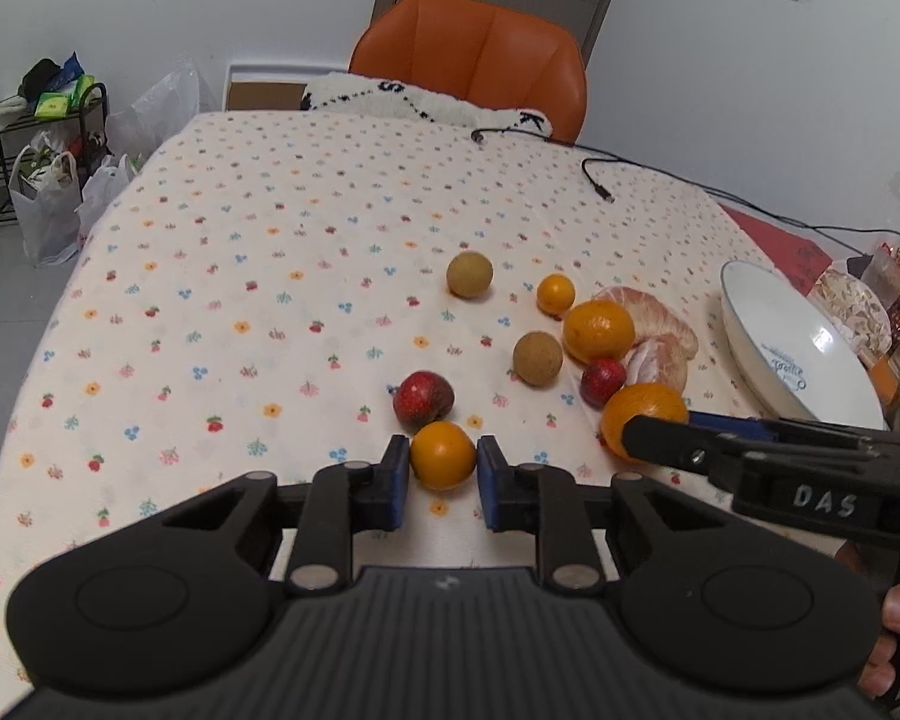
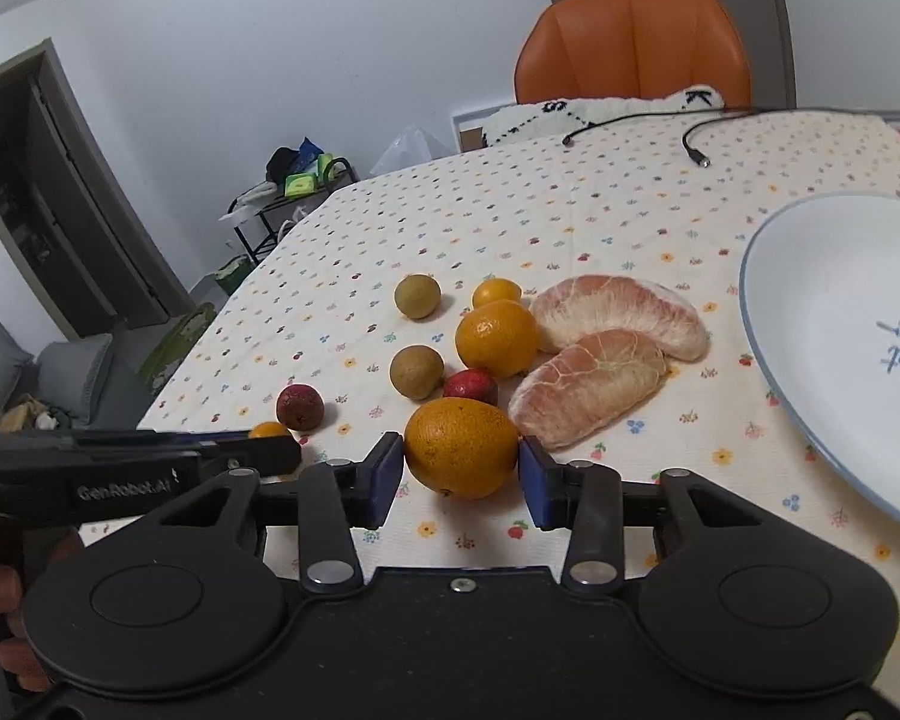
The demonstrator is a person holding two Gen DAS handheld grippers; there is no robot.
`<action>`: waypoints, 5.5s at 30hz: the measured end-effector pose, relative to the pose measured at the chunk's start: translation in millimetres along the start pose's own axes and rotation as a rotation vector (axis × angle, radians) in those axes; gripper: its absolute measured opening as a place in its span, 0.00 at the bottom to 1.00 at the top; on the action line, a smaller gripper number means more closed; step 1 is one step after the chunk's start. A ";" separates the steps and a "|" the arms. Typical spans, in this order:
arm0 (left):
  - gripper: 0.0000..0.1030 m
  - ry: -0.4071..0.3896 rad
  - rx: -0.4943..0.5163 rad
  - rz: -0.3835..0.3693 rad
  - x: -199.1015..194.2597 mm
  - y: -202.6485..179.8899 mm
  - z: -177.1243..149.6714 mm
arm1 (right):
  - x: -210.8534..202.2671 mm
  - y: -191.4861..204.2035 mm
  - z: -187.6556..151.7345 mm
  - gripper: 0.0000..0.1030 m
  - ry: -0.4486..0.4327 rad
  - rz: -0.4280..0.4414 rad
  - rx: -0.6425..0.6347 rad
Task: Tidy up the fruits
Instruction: 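Grasp the large orange with the right tool while the left tool grasps a small orange, then carry both oranges to the white plate and open both tools to release, then move both tools back toward the remaining fruit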
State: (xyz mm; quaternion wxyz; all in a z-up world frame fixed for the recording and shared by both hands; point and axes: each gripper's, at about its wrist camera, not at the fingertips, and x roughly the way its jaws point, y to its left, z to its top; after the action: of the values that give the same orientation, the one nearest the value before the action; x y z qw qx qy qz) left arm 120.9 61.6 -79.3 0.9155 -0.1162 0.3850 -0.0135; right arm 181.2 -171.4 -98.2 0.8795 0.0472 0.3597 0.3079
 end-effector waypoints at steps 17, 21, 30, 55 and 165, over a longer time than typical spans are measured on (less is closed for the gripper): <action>0.22 -0.077 0.045 -0.047 -15.8 -34.9 15.5 | -49.1 -21.4 3.5 0.37 -0.114 -0.036 0.037; 0.22 -0.090 0.071 -0.066 -17.6 -49.3 19.6 | -62.4 -30.8 4.5 0.37 -0.143 -0.058 0.050; 0.22 -0.107 0.097 -0.116 -13.6 -78.4 23.7 | -88.7 -50.8 2.8 0.37 -0.185 -0.106 0.060; 0.22 -0.100 0.209 -0.229 14.1 -162.3 27.2 | -138.1 -111.3 -11.2 0.37 -0.277 -0.234 0.160; 0.89 -0.153 -0.068 0.092 -23.6 -4.5 15.7 | -51.9 -26.4 2.0 0.91 -0.202 -0.048 0.022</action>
State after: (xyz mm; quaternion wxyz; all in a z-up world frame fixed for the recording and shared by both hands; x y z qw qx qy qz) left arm 115.7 63.1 -51.1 0.9373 -0.1303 0.3192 0.0506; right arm 167.3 -222.3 -73.4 0.9179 0.0788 0.2735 0.2765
